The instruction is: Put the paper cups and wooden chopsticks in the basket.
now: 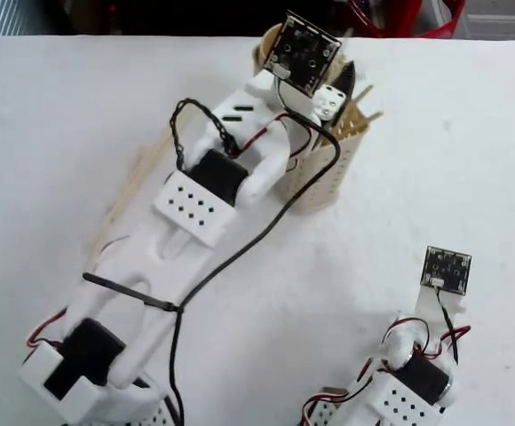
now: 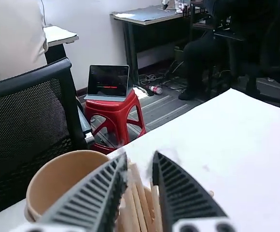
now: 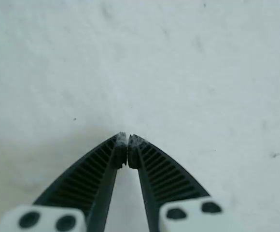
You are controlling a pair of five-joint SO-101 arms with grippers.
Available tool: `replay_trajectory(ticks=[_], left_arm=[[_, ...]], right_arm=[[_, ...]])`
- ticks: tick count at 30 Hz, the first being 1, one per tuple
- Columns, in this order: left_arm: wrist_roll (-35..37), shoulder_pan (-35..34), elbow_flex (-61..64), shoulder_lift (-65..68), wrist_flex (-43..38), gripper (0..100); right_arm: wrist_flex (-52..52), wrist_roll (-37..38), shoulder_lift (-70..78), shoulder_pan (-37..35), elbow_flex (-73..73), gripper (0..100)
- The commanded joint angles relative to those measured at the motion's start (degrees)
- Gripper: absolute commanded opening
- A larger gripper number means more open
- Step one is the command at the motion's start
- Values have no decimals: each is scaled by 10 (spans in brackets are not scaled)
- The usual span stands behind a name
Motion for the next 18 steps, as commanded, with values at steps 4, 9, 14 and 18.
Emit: replay_trajectory(ticks=[4, 9, 14, 18], left_arm=[[7, -27, -32, -7, 3, 109], [11, -96, -54, -14, 37, 109], [46, -213, -119, -38, 109, 109], [47, -311, -132, -39, 190, 109]], right_arm=[[3, 5, -4, 2, 5, 19], [3, 5, -4, 2, 5, 19], [3, 5, -4, 2, 5, 19], [3, 5, -4, 2, 5, 19]])
